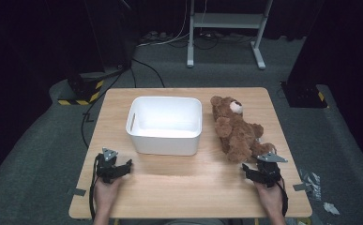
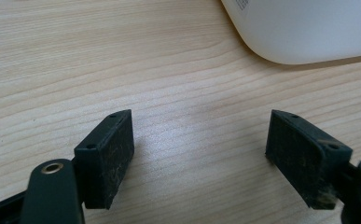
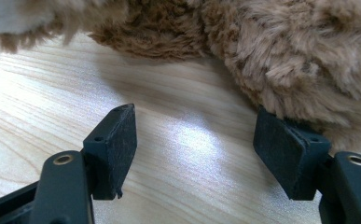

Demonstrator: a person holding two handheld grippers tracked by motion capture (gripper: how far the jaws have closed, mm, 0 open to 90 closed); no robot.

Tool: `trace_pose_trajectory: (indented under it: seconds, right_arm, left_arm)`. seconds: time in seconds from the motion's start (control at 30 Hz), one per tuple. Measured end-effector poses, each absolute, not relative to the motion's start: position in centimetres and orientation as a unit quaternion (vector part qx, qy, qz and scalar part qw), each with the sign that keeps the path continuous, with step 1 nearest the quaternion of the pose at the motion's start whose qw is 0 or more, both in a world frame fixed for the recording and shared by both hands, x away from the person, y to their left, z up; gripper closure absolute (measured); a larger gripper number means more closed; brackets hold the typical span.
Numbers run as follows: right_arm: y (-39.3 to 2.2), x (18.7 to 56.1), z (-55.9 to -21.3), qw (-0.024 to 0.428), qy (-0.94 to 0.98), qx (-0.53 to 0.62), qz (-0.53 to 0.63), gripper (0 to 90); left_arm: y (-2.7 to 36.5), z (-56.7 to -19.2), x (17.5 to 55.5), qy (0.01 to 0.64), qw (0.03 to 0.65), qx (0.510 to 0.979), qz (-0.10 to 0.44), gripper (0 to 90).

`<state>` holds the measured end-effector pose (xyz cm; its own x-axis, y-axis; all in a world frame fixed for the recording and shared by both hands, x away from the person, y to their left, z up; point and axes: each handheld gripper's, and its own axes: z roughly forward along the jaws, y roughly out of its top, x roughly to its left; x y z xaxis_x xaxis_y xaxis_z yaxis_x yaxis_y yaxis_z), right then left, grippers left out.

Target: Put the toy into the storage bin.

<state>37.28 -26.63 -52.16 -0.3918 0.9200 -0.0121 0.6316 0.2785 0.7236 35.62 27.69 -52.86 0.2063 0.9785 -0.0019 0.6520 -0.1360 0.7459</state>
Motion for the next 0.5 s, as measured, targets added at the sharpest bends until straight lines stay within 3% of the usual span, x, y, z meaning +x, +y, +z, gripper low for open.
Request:
trace_pose_trajectory:
  seconds: [0.5]
  right_arm:
    - [-26.66, 36.65, -52.18, 0.216, 0.772, 0.501, 0.327, 28.1]
  left_arm:
    - [27.61, -52.85, 35.72, 0.571, 0.319, 0.713, 0.253, 23.3]
